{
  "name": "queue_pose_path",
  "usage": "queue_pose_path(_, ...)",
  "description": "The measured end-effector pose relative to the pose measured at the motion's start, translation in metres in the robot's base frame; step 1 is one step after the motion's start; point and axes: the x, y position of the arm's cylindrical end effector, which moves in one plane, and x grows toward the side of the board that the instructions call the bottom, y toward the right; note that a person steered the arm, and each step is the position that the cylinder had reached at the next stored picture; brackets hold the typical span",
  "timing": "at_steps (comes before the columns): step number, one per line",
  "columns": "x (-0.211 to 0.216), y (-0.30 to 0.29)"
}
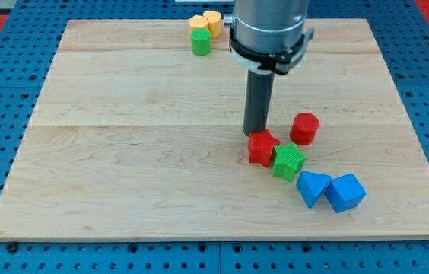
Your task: Move the red circle to the line of blocks
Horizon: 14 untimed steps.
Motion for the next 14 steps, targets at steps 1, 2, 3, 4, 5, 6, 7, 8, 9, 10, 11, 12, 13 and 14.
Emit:
queue_pose_path(1,0.02,0.028)
queue_pose_path(2,0.024,0.021)
queue_pose_path(3,0.024,-0.004)
queue_pose_path(4,0.004,-0.016)
queue_pose_path(5,-0.024,0.023)
queue_pose_path(6,-0.039,0.047)
queue_pose_path(7,-0.01,0.062)
queue_pose_path(8,0.033,0.057)
queue_pose_path(9,0.036,0.059)
queue_pose_path(10,0.012,0.077)
queue_pose_path(11,-0.004,0.094)
queue_pose_path(12,0.002,0.113)
queue_pose_path(13,0.024,0.114)
queue_pose_path(14,0.034,0.114)
